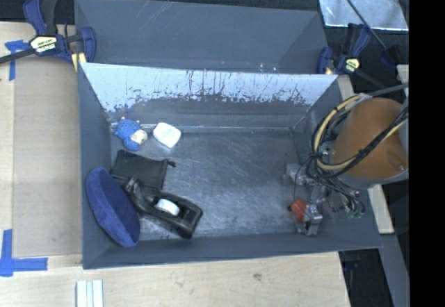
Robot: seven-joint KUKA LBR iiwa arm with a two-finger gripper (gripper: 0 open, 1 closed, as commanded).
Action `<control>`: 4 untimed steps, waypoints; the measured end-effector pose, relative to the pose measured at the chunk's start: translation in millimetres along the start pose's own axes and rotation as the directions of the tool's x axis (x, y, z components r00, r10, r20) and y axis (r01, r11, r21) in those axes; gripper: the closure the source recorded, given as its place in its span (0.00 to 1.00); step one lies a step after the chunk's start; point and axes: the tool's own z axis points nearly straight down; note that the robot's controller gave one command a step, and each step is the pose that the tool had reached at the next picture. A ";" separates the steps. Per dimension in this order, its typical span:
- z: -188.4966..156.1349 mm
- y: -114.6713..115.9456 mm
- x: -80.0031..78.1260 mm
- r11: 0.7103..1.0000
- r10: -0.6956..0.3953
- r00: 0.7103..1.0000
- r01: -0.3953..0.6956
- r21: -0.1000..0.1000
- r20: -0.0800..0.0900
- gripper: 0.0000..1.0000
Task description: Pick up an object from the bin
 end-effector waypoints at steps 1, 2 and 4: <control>-14.0 -25.8 1.5 0.927 -0.374 0.927 0.374 -0.003 0.007 0.00; -4.9 -11.7 3.2 0.923 -0.384 0.923 0.384 0.006 0.011 0.00; -125.7 -3.2 4.3 0.918 -0.397 0.918 0.397 0.009 0.013 1.00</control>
Offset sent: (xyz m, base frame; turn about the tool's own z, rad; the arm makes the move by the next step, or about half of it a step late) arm 0.0001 -0.0282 0.0140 -0.3867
